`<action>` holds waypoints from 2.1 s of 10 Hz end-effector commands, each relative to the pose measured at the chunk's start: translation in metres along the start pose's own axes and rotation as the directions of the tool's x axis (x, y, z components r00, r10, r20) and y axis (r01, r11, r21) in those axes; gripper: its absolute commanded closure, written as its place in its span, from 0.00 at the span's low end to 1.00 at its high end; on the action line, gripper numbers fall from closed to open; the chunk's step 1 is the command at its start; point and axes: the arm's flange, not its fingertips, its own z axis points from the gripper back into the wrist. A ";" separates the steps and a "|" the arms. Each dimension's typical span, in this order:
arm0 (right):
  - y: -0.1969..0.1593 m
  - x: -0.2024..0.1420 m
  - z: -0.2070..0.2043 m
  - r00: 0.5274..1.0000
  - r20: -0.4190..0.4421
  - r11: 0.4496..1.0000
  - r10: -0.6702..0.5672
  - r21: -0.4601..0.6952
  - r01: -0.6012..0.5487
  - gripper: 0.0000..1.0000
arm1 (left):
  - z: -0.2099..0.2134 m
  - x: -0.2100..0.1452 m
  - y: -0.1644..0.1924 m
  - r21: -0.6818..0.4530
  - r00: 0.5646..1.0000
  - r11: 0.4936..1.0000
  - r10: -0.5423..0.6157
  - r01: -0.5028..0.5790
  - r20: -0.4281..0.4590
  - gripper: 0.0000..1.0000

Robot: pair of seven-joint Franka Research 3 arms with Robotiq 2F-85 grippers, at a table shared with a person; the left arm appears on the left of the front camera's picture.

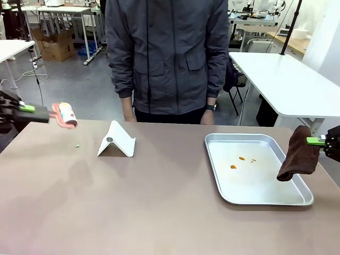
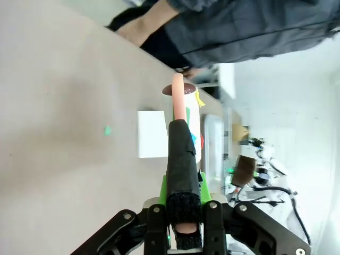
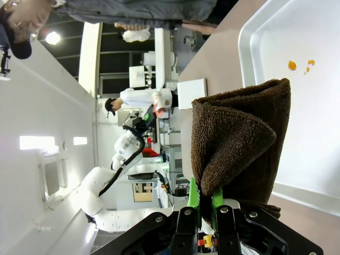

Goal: Clean the surface of the table.
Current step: If a person points to the right, clean the right side of the table with your right hand, and if they point to the left, clean the left side with your left hand.

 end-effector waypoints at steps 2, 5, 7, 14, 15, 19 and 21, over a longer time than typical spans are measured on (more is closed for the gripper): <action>0.007 0.000 0.002 1.000 0.004 1.000 -0.017 0.014 0.017 1.00 | 0.057 -0.015 0.012 -0.087 0.999 0.996 -0.003 0.000 -0.036 0.78; 0.007 0.000 0.002 1.000 0.004 1.000 -0.017 0.014 0.017 1.00 | 0.122 -0.031 0.052 -0.152 0.999 0.988 0.037 -0.039 -0.020 0.78; 0.007 0.000 0.002 1.000 0.004 1.000 -0.017 0.014 0.017 1.00 | 0.141 -0.052 0.085 -0.187 0.998 0.981 0.042 -0.052 -0.055 0.78; 0.007 0.000 0.002 1.000 0.004 1.000 -0.017 0.014 0.017 1.00 | 0.144 -0.065 0.104 -0.192 0.995 0.976 0.100 -0.103 -0.027 0.78; 0.007 0.000 0.002 1.000 0.004 1.000 -0.017 0.014 0.017 1.00 | 0.144 -0.065 0.104 -0.192 0.995 0.976 0.100 -0.103 -0.027 0.78; 0.007 0.000 0.002 1.000 0.004 1.000 -0.017 0.014 0.017 1.00 | 0.119 -0.046 0.100 -0.143 0.992 0.984 0.094 -0.105 -0.084 0.78; 0.007 0.000 0.002 1.000 0.004 1.000 -0.017 0.014 0.017 1.00 | 0.081 -0.023 0.090 -0.076 0.991 0.995 0.055 -0.065 -0.123 0.78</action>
